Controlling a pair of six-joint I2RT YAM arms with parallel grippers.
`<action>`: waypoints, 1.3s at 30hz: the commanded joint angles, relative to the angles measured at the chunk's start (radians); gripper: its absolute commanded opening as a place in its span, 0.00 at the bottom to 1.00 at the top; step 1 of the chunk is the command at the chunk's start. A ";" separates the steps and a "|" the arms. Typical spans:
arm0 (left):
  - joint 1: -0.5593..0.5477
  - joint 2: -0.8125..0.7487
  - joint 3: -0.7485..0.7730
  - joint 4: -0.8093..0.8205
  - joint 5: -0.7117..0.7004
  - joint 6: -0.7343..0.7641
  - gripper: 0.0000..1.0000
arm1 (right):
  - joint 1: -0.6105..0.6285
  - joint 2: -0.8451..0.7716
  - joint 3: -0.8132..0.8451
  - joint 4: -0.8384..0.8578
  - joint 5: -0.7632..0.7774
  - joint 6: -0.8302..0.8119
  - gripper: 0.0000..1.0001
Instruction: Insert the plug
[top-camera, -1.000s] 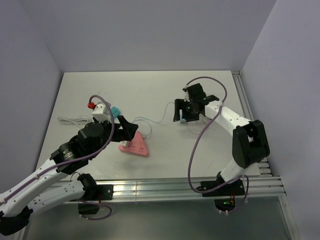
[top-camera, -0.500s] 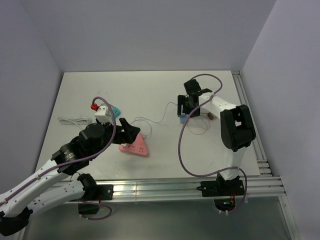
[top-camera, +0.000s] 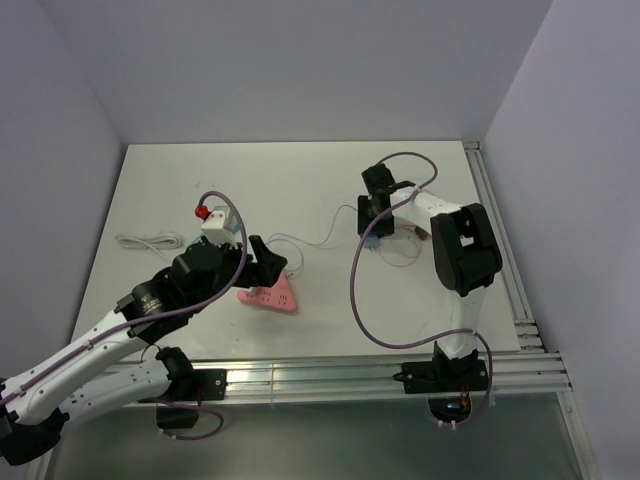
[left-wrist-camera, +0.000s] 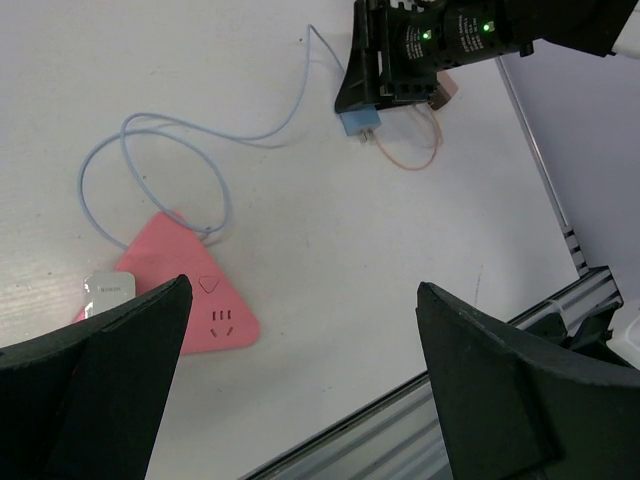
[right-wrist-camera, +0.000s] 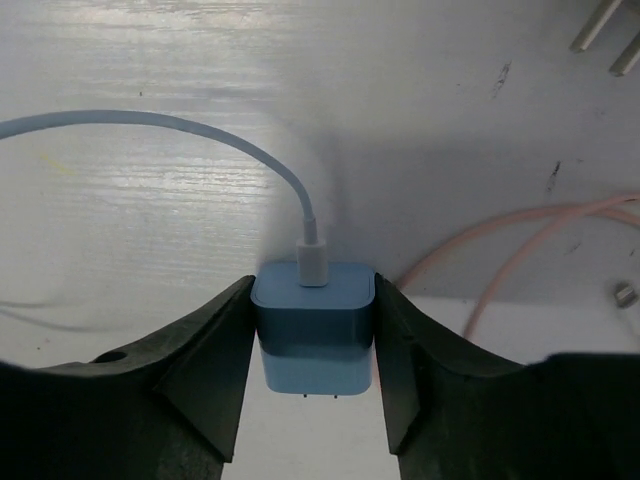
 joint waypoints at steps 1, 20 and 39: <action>-0.002 0.008 0.031 0.019 0.012 -0.020 0.99 | 0.025 0.020 0.016 0.025 0.033 -0.003 0.52; 0.006 0.148 0.078 0.209 0.283 -0.035 0.74 | 0.064 -0.488 -0.136 0.113 -0.313 0.115 0.00; 0.004 0.307 0.057 0.433 0.197 0.077 0.88 | 0.289 -0.773 -0.229 0.254 -0.192 0.644 0.00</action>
